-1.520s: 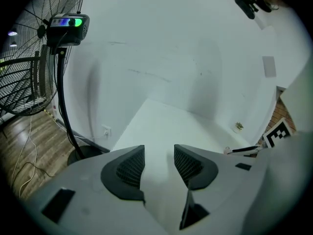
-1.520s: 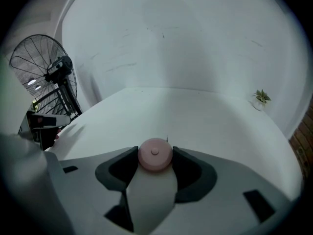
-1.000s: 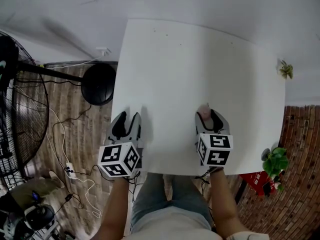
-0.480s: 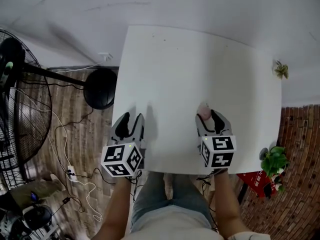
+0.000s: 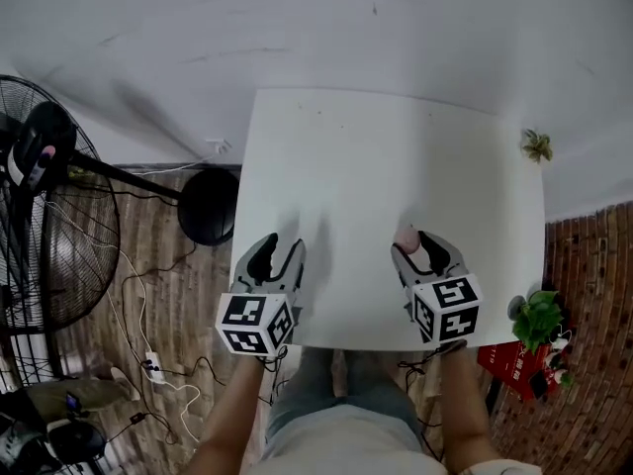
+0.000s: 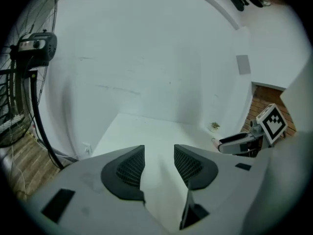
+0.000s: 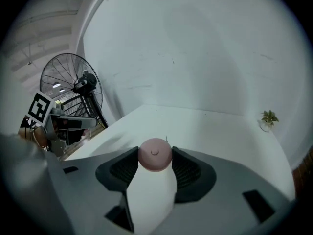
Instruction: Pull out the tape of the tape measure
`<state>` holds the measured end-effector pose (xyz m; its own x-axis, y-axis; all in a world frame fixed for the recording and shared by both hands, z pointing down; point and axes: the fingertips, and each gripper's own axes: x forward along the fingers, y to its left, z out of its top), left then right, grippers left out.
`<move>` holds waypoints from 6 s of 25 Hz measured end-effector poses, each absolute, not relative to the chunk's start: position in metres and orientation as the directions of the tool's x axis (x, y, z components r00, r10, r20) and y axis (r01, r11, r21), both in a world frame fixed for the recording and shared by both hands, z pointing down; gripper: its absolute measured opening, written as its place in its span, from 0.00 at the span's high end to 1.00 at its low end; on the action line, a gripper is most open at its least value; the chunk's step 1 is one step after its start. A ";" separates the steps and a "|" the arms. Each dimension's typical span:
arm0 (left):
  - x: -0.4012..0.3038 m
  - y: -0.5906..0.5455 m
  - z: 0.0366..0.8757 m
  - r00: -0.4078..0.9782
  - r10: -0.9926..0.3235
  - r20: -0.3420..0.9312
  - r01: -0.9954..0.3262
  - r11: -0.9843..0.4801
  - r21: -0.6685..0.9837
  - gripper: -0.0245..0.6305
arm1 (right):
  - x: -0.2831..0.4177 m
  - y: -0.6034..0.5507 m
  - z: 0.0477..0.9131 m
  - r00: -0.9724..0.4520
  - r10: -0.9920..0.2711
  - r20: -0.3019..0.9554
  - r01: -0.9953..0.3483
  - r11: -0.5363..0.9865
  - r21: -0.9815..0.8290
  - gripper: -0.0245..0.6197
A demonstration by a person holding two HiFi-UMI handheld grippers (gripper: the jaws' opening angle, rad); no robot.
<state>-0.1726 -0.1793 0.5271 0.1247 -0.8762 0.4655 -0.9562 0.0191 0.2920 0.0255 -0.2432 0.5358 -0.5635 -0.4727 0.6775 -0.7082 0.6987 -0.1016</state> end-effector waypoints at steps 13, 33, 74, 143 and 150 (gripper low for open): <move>-0.104 -0.206 0.439 0.565 -0.787 0.247 -0.819 -0.501 0.279 0.68 | 0.013 -0.213 0.468 -0.732 -0.279 0.621 -0.426 0.899 -0.099 0.63; -0.010 -0.174 0.359 0.896 -0.411 0.168 -0.439 -0.875 0.204 0.76 | 0.025 -0.155 0.360 -0.771 0.185 0.609 0.120 0.982 -0.147 0.63; 0.022 -0.156 0.316 0.986 -0.106 0.132 -0.133 -0.967 0.217 0.94 | 0.038 -0.135 0.318 -0.736 0.376 0.562 0.353 0.923 -0.155 0.63; -0.067 -0.156 0.315 0.916 -0.391 0.095 -0.402 -0.886 0.230 0.94 | 0.070 -0.152 0.320 -0.790 0.206 0.577 0.169 0.979 -0.117 0.63; -0.054 -0.160 0.325 0.910 -0.386 0.148 -0.411 -0.888 0.207 0.94 | 0.063 -0.158 0.329 -0.780 0.178 0.600 0.157 0.984 -0.088 0.63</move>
